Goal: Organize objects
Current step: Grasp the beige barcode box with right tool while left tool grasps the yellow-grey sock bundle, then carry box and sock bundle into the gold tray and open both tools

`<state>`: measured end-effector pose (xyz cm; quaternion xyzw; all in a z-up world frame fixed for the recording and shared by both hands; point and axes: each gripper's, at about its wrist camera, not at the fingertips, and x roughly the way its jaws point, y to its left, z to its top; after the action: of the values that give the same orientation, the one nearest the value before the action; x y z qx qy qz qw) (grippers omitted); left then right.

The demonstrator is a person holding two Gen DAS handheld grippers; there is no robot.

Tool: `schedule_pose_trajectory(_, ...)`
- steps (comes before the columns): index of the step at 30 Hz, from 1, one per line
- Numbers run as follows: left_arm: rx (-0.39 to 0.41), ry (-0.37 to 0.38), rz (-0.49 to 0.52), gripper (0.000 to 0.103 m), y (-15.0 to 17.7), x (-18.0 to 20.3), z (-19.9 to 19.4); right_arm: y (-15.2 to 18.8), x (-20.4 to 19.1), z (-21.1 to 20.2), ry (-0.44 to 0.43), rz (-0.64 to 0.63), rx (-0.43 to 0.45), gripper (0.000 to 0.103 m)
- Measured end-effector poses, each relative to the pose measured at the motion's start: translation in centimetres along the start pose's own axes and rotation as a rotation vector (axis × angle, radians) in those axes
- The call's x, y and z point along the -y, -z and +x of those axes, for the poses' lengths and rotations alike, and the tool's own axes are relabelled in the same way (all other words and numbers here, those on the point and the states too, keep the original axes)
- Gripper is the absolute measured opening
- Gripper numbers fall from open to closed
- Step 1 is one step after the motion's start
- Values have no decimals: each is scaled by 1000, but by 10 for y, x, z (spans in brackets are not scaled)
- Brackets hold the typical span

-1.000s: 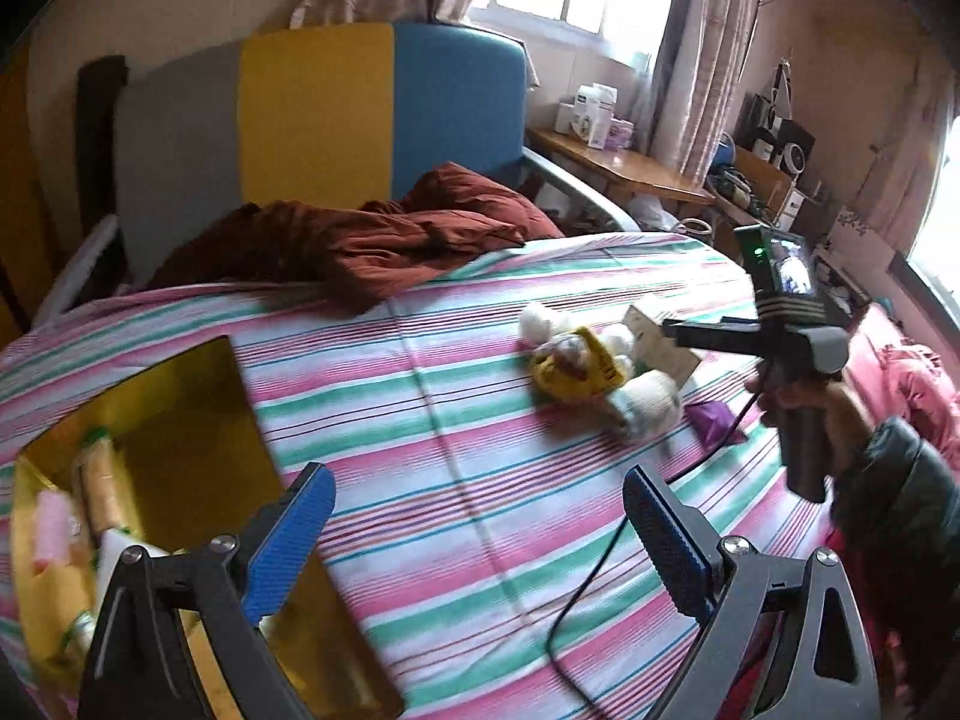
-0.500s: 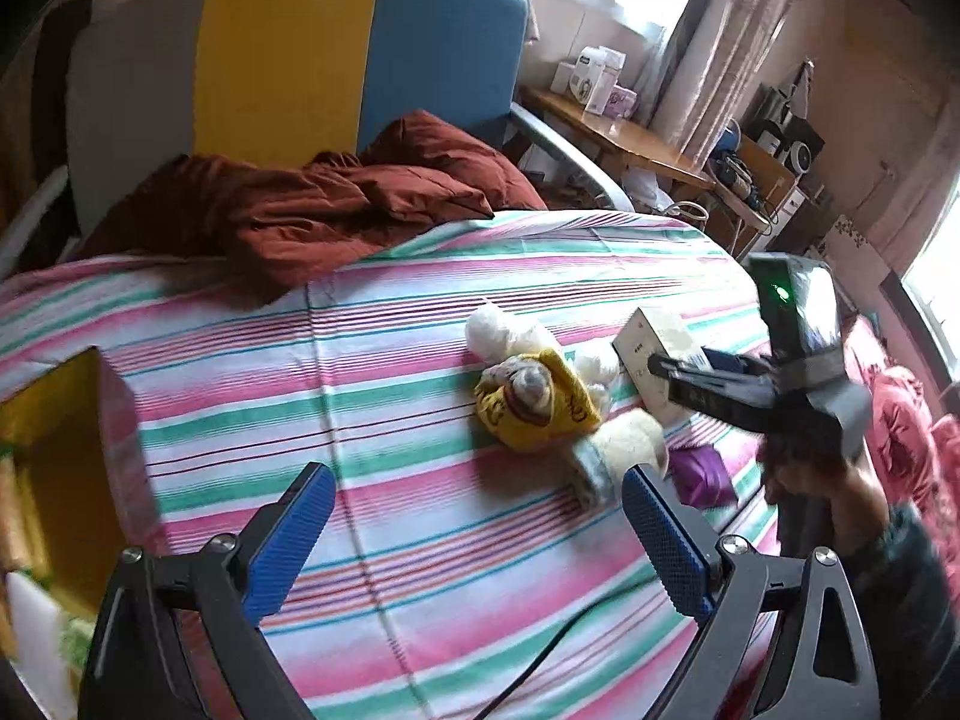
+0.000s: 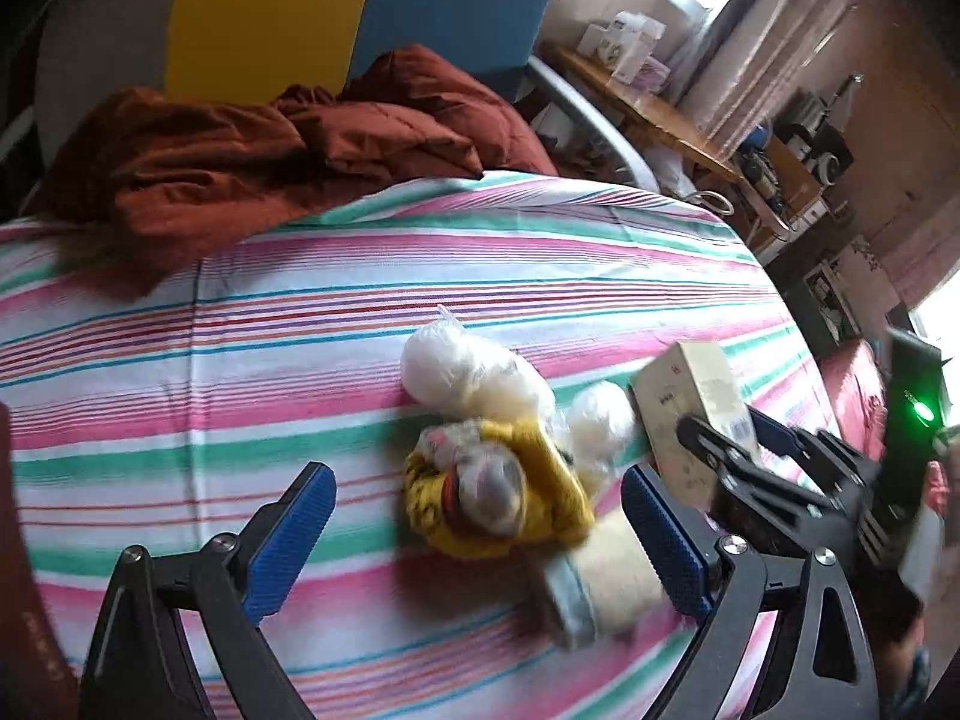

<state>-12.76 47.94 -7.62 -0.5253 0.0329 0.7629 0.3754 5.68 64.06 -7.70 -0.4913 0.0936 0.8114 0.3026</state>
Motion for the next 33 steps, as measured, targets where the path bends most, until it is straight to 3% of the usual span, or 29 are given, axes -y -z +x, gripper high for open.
schedule_pose_trajectory(5,-80,-47,-3,96,0,-5,33,1,-1,1,8,-11,-2,51)
schedule_pose_trajectory(7,-42,-40,19,92,4,-7,33,1,0,1,15,-10,2,51)
schedule_pose_trajectory(8,-35,-54,43,84,6,-6,32,1,0,1,17,-9,6,51)
schedule_pose_trajectory(10,-29,-43,49,59,8,-7,28,1,3,-2,13,2,24,51)
schedule_pose_trajectory(11,-40,-30,47,53,9,-9,25,0,6,-5,8,17,41,51)
schedule_pose_trajectory(18,-35,-34,38,51,27,-27,5,-4,26,-24,-54,118,130,51)
schedule_pose_trajectory(22,-18,-73,66,51,43,-30,-10,-3,19,-31,-100,105,158,51)
schedule_pose_trajectory(33,127,-107,124,51,78,-33,-87,6,-4,-49,-105,57,200,51)
